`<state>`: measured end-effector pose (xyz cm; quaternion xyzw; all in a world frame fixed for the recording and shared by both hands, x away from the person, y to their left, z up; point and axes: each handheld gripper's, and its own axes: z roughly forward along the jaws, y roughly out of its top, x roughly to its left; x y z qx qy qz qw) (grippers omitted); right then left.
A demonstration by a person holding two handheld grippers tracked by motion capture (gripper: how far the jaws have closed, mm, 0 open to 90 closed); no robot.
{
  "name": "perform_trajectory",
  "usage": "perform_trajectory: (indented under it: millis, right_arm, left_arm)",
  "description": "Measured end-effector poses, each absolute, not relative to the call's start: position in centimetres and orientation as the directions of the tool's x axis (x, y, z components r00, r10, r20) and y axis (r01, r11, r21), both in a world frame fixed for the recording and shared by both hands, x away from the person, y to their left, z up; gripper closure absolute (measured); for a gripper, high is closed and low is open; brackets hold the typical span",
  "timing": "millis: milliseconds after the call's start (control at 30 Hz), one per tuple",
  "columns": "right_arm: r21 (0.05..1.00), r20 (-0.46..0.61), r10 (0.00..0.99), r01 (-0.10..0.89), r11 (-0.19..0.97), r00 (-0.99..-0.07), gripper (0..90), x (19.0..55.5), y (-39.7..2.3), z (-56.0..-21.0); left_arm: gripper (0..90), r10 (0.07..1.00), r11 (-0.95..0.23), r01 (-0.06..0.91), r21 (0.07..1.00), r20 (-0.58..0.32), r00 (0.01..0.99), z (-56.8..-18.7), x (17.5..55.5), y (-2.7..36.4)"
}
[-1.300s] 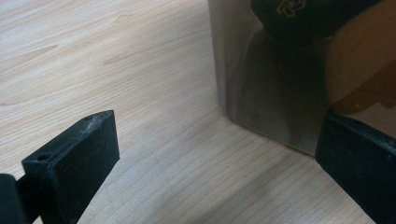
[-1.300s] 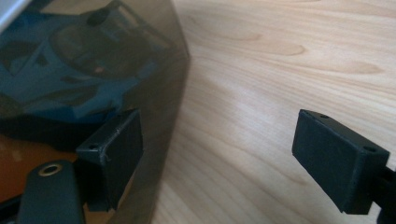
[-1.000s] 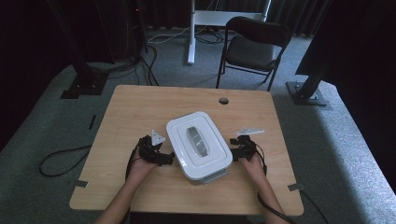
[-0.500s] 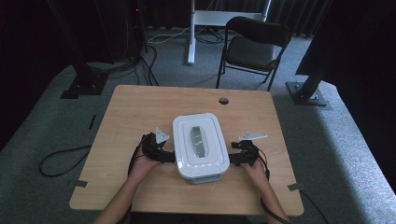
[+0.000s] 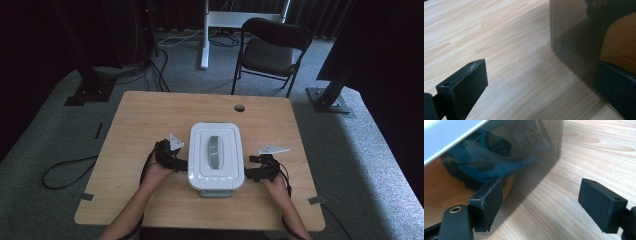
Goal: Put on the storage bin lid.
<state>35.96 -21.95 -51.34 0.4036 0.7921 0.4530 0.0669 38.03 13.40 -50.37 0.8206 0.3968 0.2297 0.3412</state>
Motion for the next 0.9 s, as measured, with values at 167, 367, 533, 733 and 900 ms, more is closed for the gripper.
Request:
perform_trajectory:
  millis: [167,367,533,733,900]
  right_arm:
    - [0.780,0.236,0.706,0.564,0.272,-0.668,13.5,36.0,-22.0,-51.1]
    - [0.812,0.190,0.764,0.536,0.231,-0.617,13.1,35.7,-23.1,-50.5]
    - [0.819,0.184,0.792,0.536,0.205,-0.582,12.9,35.4,-23.9,-50.6]
    - [0.821,0.219,0.782,0.544,0.176,-0.583,12.9,35.3,-24.3,-51.0]
    - [0.817,0.211,0.783,0.546,0.188,-0.586,12.9,35.3,-24.2,-51.1]
  left_arm:
    - [0.2,0.815,-0.417,0.496,0.761,0.071,0.576,-50.3,38.0,13.9]
    - [0.2,0.810,-0.388,0.487,0.782,0.037,0.585,-50.5,37.9,14.7]
    - [0.2,0.808,-0.376,0.479,0.793,0.028,0.588,-50.7,37.7,15.0]
    - [0.2,0.807,-0.363,0.467,0.807,0.022,0.590,-50.6,37.5,15.3]
    - [0.2,0.808,-0.369,0.463,0.806,0.031,0.589,-50.6,37.3,15.6]
